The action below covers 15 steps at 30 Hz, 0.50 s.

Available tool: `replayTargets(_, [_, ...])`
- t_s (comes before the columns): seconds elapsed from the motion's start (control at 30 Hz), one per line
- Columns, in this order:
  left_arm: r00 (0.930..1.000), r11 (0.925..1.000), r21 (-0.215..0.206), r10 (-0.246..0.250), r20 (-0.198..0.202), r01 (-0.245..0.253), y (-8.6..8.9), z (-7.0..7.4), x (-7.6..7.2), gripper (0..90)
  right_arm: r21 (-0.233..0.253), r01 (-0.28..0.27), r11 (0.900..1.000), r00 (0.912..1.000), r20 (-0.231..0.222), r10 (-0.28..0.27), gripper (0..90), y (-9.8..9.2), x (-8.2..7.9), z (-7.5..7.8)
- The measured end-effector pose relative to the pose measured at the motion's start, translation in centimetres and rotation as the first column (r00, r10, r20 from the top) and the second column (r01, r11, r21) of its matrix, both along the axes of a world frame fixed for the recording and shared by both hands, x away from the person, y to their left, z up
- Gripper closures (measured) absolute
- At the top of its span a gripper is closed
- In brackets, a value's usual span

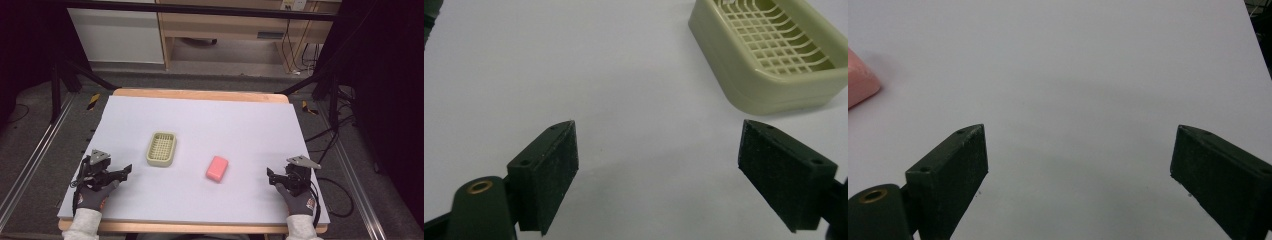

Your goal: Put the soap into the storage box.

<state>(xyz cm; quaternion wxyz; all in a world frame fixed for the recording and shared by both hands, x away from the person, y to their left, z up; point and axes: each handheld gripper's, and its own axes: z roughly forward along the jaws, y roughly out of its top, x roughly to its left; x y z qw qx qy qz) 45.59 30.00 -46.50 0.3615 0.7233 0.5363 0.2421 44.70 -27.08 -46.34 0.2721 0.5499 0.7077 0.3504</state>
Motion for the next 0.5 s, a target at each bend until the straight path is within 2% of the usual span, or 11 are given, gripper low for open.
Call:
replayTargets(0.1, [0.9999, 0.9999, 0.006, -0.010, -0.003, 0.010, -0.4, 0.2, -0.2, 15.8, 0.000, -0.003, 1.000, 1.0000, 0.006, 0.003, 8.5, 0.0, -0.1, 0.0])
replayTargets(0.37, [0.9995, 0.9997, -0.024, -0.008, 0.030, 0.009, -1.1, 1.1, -0.7, 17.5, -0.013, -0.019, 1.000, 0.9997, 0.014, 0.019, 9.7, 0.4, -0.3, 0.0])
replayTargets(0.5, [0.9995, 0.9995, -0.031, -0.007, 0.032, 0.008, -1.5, 1.6, -0.8, 19.1, -0.012, -0.024, 1.000, 0.9995, 0.019, 0.024, 9.7, 0.4, -0.5, 0.0])
